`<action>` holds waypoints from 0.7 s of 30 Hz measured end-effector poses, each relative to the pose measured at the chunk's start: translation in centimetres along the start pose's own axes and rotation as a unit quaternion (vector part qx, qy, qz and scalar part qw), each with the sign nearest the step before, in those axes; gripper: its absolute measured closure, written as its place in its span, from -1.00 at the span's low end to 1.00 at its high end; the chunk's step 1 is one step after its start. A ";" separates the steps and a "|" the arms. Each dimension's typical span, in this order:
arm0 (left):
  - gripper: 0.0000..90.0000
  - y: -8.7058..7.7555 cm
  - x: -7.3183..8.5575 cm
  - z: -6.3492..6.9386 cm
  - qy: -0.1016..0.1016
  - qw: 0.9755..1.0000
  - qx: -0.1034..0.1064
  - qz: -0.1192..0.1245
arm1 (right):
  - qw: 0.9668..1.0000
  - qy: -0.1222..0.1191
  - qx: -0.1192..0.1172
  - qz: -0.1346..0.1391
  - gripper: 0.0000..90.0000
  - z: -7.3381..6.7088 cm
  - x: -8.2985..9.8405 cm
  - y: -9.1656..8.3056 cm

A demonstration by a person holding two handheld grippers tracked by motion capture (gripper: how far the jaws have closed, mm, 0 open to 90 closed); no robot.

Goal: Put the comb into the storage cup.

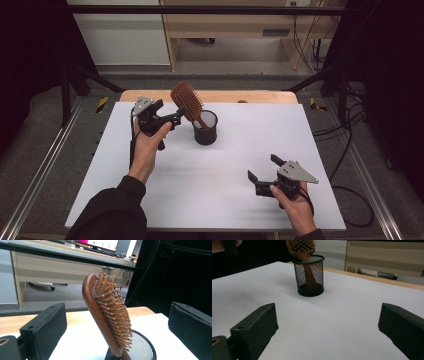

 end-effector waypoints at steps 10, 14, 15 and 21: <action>-0.95 -0.8 -0.4 0.5 0.007 1.000 0.004 -0.002 | 1.000 0.006 0.004 -0.001 -0.93 0.2 0.0 0.0; -0.96 -1.2 -0.6 0.8 0.017 1.000 0.002 -0.004 | 1.000 0.005 0.003 -0.003 -0.93 0.1 0.0 0.0; -0.96 -1.3 -0.7 0.9 0.019 1.000 0.002 -0.004 | 1.000 0.005 0.003 -0.003 -0.93 0.1 0.0 0.0; -0.96 -1.8 -1.3 1.3 0.025 1.000 0.004 -0.001 | 1.000 0.006 0.006 -0.003 -0.93 0.4 0.0 -0.1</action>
Point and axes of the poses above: each handheld gripper's, and its own axes: y roughly forward along the jaws, x roughly out of its underside, z roughly to its right, the point moved 10 cm from there along y, roughly forward along the jaws, and after that the axes turned 7 degrees about x, right-handed, at the moved point
